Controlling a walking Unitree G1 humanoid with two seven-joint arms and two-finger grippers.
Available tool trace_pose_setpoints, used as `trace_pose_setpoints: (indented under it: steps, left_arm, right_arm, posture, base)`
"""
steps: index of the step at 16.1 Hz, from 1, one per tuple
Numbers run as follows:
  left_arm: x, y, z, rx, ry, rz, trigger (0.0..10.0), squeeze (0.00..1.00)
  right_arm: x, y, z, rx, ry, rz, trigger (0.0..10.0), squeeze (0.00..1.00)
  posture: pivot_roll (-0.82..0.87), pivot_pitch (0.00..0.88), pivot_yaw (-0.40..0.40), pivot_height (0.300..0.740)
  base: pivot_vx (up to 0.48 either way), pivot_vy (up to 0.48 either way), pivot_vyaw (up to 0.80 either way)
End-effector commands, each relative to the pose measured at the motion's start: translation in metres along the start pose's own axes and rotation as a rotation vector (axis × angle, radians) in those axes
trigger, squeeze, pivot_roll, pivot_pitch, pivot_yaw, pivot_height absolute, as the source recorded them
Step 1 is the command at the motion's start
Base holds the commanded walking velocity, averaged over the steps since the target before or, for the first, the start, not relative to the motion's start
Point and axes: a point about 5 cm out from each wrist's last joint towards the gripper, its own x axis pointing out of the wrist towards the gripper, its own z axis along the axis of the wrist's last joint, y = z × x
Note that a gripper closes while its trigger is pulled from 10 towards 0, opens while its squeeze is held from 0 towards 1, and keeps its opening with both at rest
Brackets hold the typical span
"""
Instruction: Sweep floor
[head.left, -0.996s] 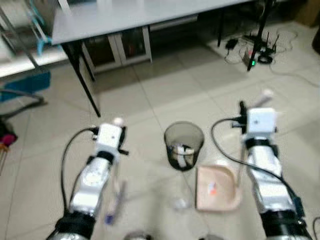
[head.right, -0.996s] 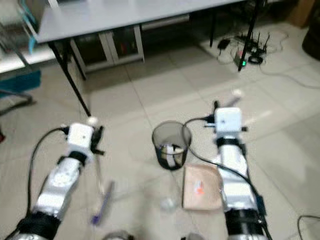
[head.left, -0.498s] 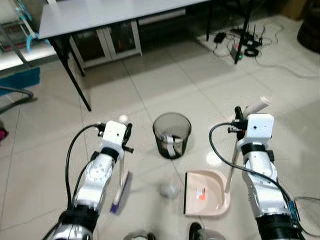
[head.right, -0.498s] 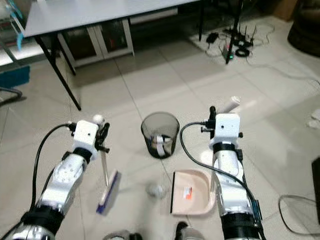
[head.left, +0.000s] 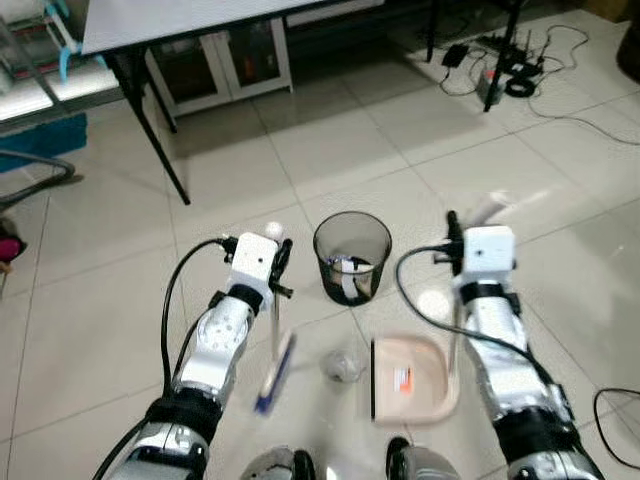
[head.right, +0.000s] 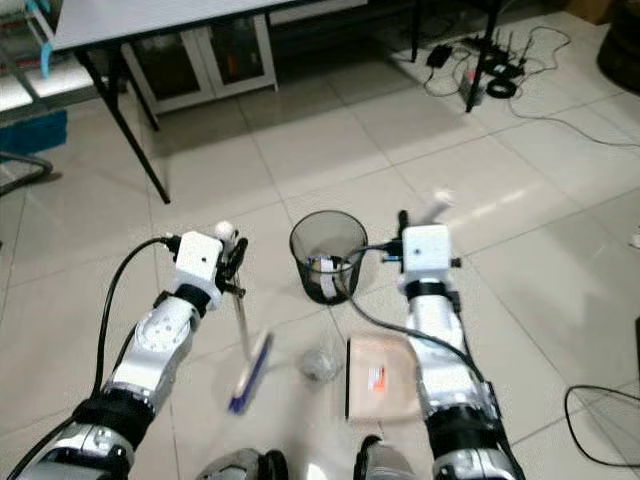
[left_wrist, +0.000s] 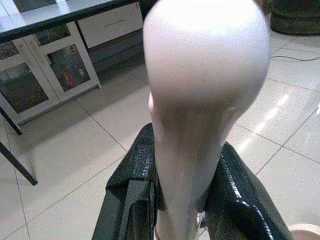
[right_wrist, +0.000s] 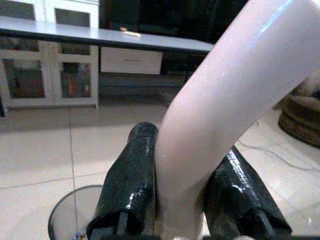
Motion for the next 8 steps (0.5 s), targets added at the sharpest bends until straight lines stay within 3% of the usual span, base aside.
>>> trace_pose_setpoints:
  steps: [1,5,8]
  left_arm:
    - [-0.001,0.005,0.000,-0.005,-0.011,0.014,10.0,0.00]
    - [0.000,0.000,0.000,-0.045,-0.016,-0.020,10.0,0.00]
    - [0.001,-0.007,0.002,-0.121,-0.033,-0.058,10.0,0.00]
  right_arm:
    - [0.003,0.004,0.007,-0.008,-0.051,-0.004,10.0,0.00]
    - [0.005,0.010,0.005,-0.032,-0.066,0.003,10.0,0.00]
    - [0.006,0.020,0.008,-0.089,-0.117,0.021,10.0,0.00]
  posture:
    - [0.02,0.167,0.118,0.740]
    - [0.04,0.183,0.121,0.740]
    - [0.05,0.190,0.129,0.740]
  base:
    - [0.000,0.000,0.00]
    - [0.000,0.000,0.00]
    - [0.000,0.000,0.00]
